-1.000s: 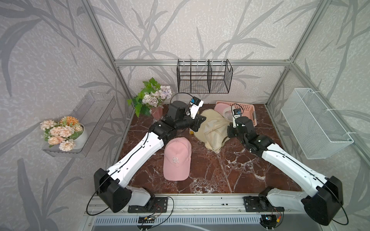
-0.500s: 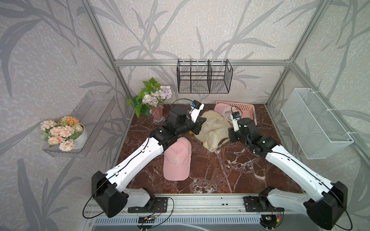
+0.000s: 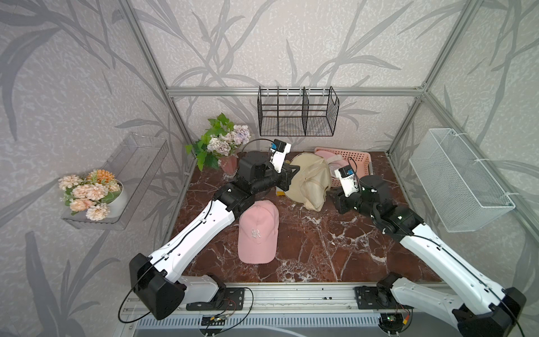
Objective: Turn the baseball cap inside out
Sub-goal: Turn over the baseball cap.
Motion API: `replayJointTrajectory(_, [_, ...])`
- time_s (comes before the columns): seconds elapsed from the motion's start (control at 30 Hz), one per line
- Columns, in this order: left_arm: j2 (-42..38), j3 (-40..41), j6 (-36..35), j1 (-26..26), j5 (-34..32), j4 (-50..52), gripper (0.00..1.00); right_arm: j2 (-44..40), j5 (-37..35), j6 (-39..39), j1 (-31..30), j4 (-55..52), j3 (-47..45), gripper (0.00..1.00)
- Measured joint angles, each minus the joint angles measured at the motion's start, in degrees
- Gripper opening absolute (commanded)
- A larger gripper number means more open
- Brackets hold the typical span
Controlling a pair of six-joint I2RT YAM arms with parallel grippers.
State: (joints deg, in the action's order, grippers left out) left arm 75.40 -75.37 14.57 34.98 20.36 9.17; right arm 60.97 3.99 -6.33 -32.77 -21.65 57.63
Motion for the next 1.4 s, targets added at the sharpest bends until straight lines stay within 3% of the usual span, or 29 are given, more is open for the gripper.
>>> replayJointTrajectory(0.17, [0.0, -0.55, 4.46, -0.04, 4.07, -1.77, 0.0, 5.18, -2.6, -0.37, -1.97, 4.44, -1.55, 0.18])
replayJointTrajectory(0.43, [0.15, -0.55, 11.32, -0.09, 12.26, -4.5, 0.0, 12.39, -12.46, -1.79, -2.71, 13.22, -2.49, 0.18])
replayJointTrajectory(0.63, [1.27, -0.61, 12.46, -0.55, 12.9, -4.37, 0.0, 18.27, -21.86, -4.44, -3.54, 12.81, 0.15, 0.19])
replayJointTrajectory(0.7, [1.36, -0.9, 12.07, -0.63, 12.17, -3.08, 0.0, 19.8, -24.68, -5.46, -3.54, 11.13, 1.18, 0.22])
replayJointTrajectory(0.83, [1.44, -1.29, 10.23, -0.57, 10.01, -1.31, 0.0, 20.31, -27.17, -6.97, -3.76, 8.46, 2.01, 0.46])
replayJointTrajectory(0.9, [1.44, -1.51, 9.27, -0.55, 8.63, -0.04, 0.0, 20.31, -28.0, -7.52, -3.63, 7.3, 2.14, 0.5])
replayJointTrajectory(1.03, [1.44, -1.51, 7.06, -0.42, 6.93, 1.25, 0.0, 19.63, -27.17, -7.15, -3.45, 5.99, 1.92, 0.56])
replayJointTrajectory(1.2, [1.44, -1.53, 5.7, -0.24, 5.64, 1.68, 0.0, 12.2, -18.21, -5.09, -2.38, 9.9, -3.13, 0.58])
replayJointTrajectory(1.4, [2.58, -1.53, 6.03, -0.22, 6.29, 0.9, 0.0, 3.89, -7.72, -3.91, -2.12, 20.04, -6.78, 0.51])
